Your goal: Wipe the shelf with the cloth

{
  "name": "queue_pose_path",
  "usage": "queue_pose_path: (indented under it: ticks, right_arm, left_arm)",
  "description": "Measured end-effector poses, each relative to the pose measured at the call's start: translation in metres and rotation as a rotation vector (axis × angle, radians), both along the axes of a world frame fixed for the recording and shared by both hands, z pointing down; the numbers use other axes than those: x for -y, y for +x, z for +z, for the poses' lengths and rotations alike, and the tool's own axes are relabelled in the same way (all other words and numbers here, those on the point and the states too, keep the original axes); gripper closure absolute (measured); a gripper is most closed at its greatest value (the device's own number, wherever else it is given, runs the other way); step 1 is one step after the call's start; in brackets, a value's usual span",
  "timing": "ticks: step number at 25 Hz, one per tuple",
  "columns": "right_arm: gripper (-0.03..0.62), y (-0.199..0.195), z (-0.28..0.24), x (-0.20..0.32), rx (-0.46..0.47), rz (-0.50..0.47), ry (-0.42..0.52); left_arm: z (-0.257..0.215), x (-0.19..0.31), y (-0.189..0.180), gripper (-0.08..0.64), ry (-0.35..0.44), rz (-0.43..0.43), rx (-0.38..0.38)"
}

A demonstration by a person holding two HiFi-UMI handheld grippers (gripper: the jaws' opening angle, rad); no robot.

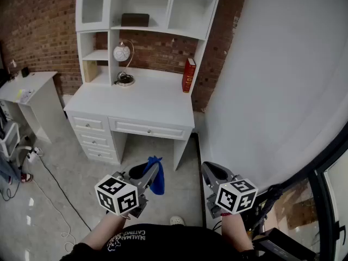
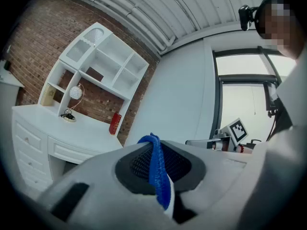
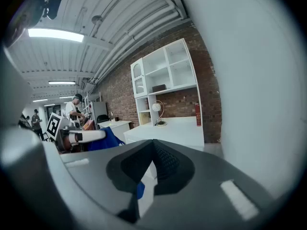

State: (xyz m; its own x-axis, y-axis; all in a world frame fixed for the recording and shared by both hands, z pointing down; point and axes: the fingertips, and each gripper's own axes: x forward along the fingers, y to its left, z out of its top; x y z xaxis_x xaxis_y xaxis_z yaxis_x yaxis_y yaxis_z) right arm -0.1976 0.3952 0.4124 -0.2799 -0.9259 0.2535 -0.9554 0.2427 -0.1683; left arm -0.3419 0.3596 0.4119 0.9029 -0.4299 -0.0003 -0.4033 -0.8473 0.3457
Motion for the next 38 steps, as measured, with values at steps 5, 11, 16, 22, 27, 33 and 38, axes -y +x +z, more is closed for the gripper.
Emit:
queue_pose_path:
  ticks: [5, 11, 16, 22, 27, 33, 38]
  right_arm:
    - [0.586, -0.005, -0.002, 0.002, -0.049, 0.002, 0.006]
    - [0.586, -0.017, -0.003, 0.008, -0.033, -0.016, 0.006]
    - [0.584, -0.023, -0.002, 0.012, 0.058, -0.020, 0.004]
    - [0.584, -0.018, 0.025, 0.021, 0.049, 0.002, -0.070]
    - [0.584, -0.019, 0.021, 0.061, 0.059, -0.036, -0.044]
    - [0.584, -0.007, 0.000, 0.144, 0.080, -0.104, 0.016]
    - [0.584, 0.025, -0.025, 0.218, 0.048, -0.137, 0.061]
  left_arm:
    - [0.002, -0.001, -0.003, 0.535, -0.003, 0.012, -0.007]
    - [0.003, 0.002, -0.011, 0.535, -0.006, 0.007, -0.001]
    - [0.001, 0.004, -0.021, 0.535, -0.004, 0.010, -0.008]
    - [0.016, 0.013, -0.031, 0.535, -0.051, -0.001, -0.020]
    - [0.026, 0.041, -0.032, 0.535, -0.089, -0.027, -0.008]
    - [0.014, 0.103, -0.025, 0.535, -0.047, -0.084, 0.016]
    - [-0.009, 0.172, 0.001, 0.535, -0.030, -0.118, -0.035]
